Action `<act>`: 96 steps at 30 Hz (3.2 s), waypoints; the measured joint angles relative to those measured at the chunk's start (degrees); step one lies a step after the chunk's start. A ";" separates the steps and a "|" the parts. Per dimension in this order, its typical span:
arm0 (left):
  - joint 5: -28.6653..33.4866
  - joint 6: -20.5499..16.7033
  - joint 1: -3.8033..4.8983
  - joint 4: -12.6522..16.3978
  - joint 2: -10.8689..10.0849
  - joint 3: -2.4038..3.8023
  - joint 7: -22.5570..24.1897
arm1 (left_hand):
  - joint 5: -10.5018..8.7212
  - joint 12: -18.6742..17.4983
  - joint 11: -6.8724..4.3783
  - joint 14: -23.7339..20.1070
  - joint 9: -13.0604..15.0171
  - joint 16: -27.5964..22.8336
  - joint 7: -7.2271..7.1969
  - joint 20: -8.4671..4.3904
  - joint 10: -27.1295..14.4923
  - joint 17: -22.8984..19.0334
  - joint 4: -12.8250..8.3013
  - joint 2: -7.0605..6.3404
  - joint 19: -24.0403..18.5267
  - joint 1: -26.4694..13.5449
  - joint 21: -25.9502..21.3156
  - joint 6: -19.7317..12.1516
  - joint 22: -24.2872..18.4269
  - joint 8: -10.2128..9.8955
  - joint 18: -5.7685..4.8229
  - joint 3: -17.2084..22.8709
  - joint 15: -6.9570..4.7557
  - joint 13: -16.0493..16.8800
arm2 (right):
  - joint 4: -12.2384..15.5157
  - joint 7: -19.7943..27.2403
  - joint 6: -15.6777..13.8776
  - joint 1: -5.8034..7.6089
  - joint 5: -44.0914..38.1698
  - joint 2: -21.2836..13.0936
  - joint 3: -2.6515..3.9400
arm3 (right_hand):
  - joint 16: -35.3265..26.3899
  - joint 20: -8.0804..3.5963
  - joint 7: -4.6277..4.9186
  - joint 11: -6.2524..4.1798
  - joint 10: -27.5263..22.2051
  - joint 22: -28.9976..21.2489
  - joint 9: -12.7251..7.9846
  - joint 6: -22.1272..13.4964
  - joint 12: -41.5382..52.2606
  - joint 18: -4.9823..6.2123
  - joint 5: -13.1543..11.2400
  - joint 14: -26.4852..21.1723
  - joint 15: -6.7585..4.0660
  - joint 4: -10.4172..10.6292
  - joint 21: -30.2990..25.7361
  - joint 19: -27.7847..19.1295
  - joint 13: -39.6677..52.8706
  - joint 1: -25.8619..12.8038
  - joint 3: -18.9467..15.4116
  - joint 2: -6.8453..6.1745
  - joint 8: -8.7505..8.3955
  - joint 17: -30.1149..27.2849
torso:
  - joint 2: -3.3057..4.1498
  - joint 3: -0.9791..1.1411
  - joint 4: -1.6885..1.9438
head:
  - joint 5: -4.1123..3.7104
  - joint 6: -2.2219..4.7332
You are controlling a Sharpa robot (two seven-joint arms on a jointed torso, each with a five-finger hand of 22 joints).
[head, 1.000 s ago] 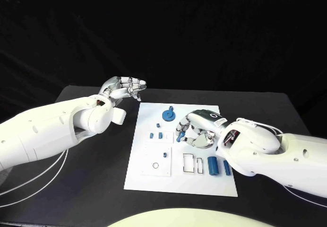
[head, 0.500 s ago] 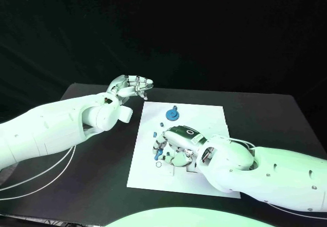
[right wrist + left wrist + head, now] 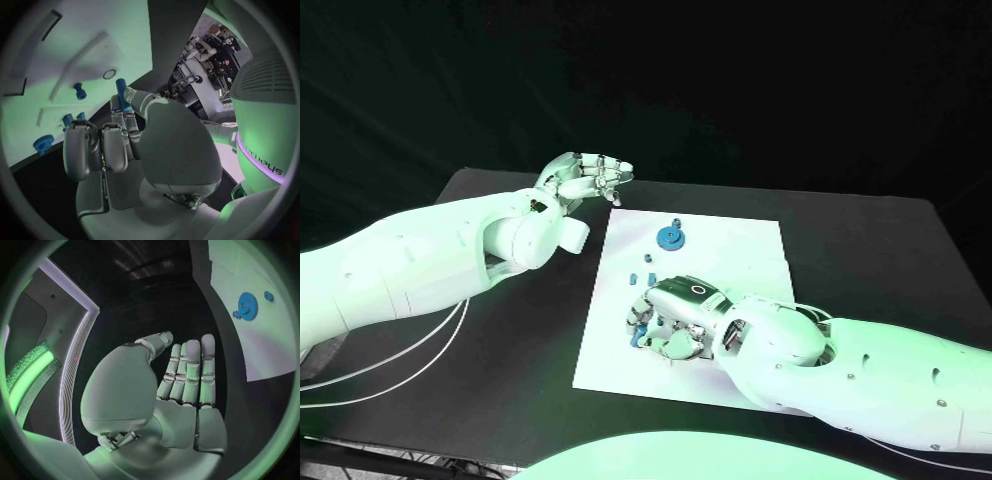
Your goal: Assemble the parts on the task board
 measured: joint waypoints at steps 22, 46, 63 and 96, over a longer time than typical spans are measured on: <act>-0.23 0.16 0.00 0.03 -0.02 0.00 -0.05 | 0.00 0.27 -0.21 0.00 0.06 0.22 0.02 0.00 -0.21 -0.04 0.00 0.00 0.00 0.00 0.00 -0.41 -0.05 0.00 0.00 0.00 0.00 0.00 | -0.87 -2.89 2.18 -0.25 -3.87 0.50 -0.03 | 0.00 0.00 0.15 -0.02 -0.02 0.03 0.26 -0.36 -0.09 0.00 0.24 0.00 0.01 -0.45 0.00 0.00 0.05 -0.09 0.31 0.09 0.19 -0.18 | -0.04 0.00 -0.01 | -0.01 -0.05; -0.39 0.24 0.01 0.03 -0.06 0.00 -0.11 | 0.00 0.26 -0.21 0.00 0.04 0.22 0.01 0.00 -0.20 -0.04 0.00 0.00 0.00 0.00 0.00 -0.41 -0.05 0.00 0.00 0.00 0.00 0.00 | -1.50 -4.37 3.59 -0.52 -5.84 1.68 -0.29 | -0.01 0.00 1.13 -2.33 2.17 0.02 -0.43 -3.17 -1.14 0.00 3.69 -0.15 0.32 -0.66 -0.46 0.00 0.31 -6.57 -1.72 -3.43 -1.57 -0.78 | -0.03 -0.02 0.02 | 0.08 -0.14; -0.49 0.56 0.01 0.02 -0.14 0.00 -0.40 | 0.00 0.26 0.01 0.00 0.05 0.22 0.01 0.00 -0.42 -0.08 0.16 0.00 0.00 0.00 0.00 -0.41 -0.04 0.37 0.00 -0.16 0.00 0.00 | -1.70 -3.66 2.54 -0.68 -5.20 1.16 -0.61 | -1.14 1.44 1.93 -1.28 -7.95 -0.14 -2.64 -8.96 -0.37 0.02 7.04 -0.13 1.52 -1.03 -7.14 -1.09 -0.62 -7.95 -10.73 -4.98 -6.32 -3.40 | -0.04 0.00 -0.01 | -0.18 0.12; -0.91 1.54 -0.02 1.27 -2.04 -0.24 -0.67 | 0.00 0.49 0.01 -0.20 0.06 0.22 0.04 0.00 -0.83 -0.14 -0.01 0.00 0.00 0.00 -0.23 -0.44 -0.09 0.36 0.00 -0.32 0.20 -0.05 | 8.07 -6.36 -2.14 6.54 19.11 -26.52 0.09 | 5.19 -1.05 -0.43 -5.18 8.36 0.03 3.63 -9.58 69.35 -1.88 10.44 -0.02 -1.06 9.90 5.49 0.02 64.39 -6.84 -36.19 1.32 6.60 9.44 | -0.44 -0.23 -0.44 | -7.76 1.38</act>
